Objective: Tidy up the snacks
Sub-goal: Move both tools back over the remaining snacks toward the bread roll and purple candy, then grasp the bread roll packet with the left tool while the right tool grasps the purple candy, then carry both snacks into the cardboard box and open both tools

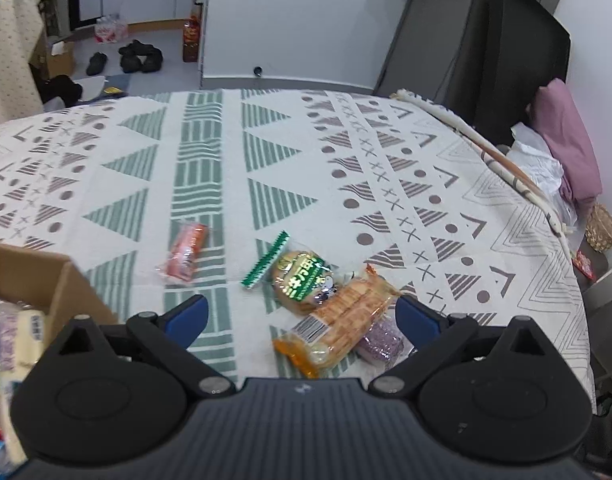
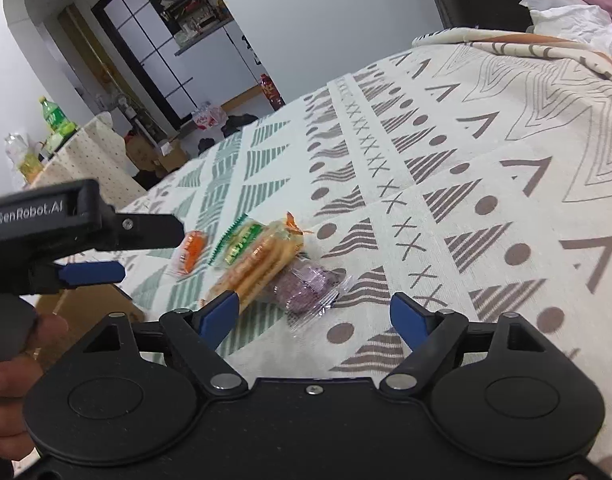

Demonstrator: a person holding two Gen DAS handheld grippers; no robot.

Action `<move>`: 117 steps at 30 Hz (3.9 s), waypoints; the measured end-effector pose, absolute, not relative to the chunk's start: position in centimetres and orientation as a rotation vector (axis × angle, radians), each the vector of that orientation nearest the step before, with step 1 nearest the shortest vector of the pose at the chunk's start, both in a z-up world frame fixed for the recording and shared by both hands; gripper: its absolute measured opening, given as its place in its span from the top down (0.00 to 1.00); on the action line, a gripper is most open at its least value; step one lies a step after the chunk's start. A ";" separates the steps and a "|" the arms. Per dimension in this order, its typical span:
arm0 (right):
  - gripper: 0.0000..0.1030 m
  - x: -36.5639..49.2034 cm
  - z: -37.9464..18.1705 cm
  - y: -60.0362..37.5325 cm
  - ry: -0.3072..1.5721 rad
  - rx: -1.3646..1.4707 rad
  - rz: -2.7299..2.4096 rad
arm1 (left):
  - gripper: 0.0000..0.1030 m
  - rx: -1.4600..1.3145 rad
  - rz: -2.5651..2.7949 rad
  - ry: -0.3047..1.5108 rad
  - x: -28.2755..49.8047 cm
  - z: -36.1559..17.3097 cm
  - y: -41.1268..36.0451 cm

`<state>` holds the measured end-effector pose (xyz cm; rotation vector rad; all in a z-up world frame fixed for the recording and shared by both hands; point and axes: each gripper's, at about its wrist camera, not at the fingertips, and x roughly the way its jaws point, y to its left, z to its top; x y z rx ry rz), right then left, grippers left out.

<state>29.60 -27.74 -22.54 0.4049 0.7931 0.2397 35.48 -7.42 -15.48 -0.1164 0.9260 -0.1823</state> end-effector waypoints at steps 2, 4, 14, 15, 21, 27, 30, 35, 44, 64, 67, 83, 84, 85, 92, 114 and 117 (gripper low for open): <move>0.22 29.9 -22.9 -27.5 0.799 0.394 0.242 | 0.02 -0.111 -0.208 0.922 35.9 -16.0 -7.9; 0.22 30.1 -23.3 -27.4 0.807 0.400 0.242 | 0.02 -0.099 -0.236 0.922 36.2 -16.4 -8.5; 0.24 31.0 -24.0 -27.7 0.786 0.398 0.237 | 0.13 -0.044 -0.287 0.976 38.1 -19.4 -10.3; 0.24 31.1 -24.0 -27.5 0.783 0.389 0.237 | 0.18 -0.043 -0.291 0.984 38.3 -19.7 -10.4; 0.27 31.4 -24.2 -26.9 0.768 0.340 0.246 | 0.41 -0.093 -0.306 1.021 38.4 -20.9 -9.7; 0.27 31.9 -24.2 -25.4 0.758 0.259 0.293 | 0.49 -0.142 -0.304 1.056 38.1 -20.7 -8.9; 0.27 31.8 -24.3 -24.5 0.750 0.181 0.304 | 0.48 -0.151 -0.303 1.084 37.7 -20.6 -8.5; 0.37 30.9 -24.0 -23.5 0.749 0.095 0.343 | 0.49 -0.138 -0.289 1.111 37.0 -20.8 -8.4; 0.82 29.3 -23.1 -23.5 0.774 0.068 0.375 | 0.67 -0.121 -0.233 1.124 35.3 -19.9 -7.9; 0.93 24.4 -17.4 -25.7 0.711 0.193 0.299 | 0.67 -0.252 -0.128 0.961 28.4 -12.1 -3.8; 0.93 23.9 -16.4 -25.4 0.694 0.191 0.294 | 0.67 -0.240 -0.096 0.935 27.4 -10.9 -3.1; 0.93 22.8 -10.3 -21.3 0.640 0.194 0.363 | 0.67 -0.346 0.038 0.789 23.7 -5.5 3.2; 0.93 22.8 -9.9 -20.8 0.636 0.188 0.371 | 0.67 -0.351 0.048 0.783 23.6 -5.3 3.8; 0.93 22.8 -9.6 -20.3 0.632 0.179 0.379 | 0.67 -0.359 0.057 0.780 23.6 -5.2 4.4; 0.93 23.0 -8.3 -16.6 0.617 0.141 0.412 | 0.67 -0.420 0.108 0.769 23.3 -5.2 8.8; 0.93 22.4 -8.3 -6.0 0.663 0.098 0.556 | 0.56 -0.590 0.153 0.805 23.3 -7.6 16.4; 0.95 22.0 -8.6 -5.2 0.685 0.102 0.593 | 0.46 -0.583 0.173 0.799 23.3 -7.6 16.6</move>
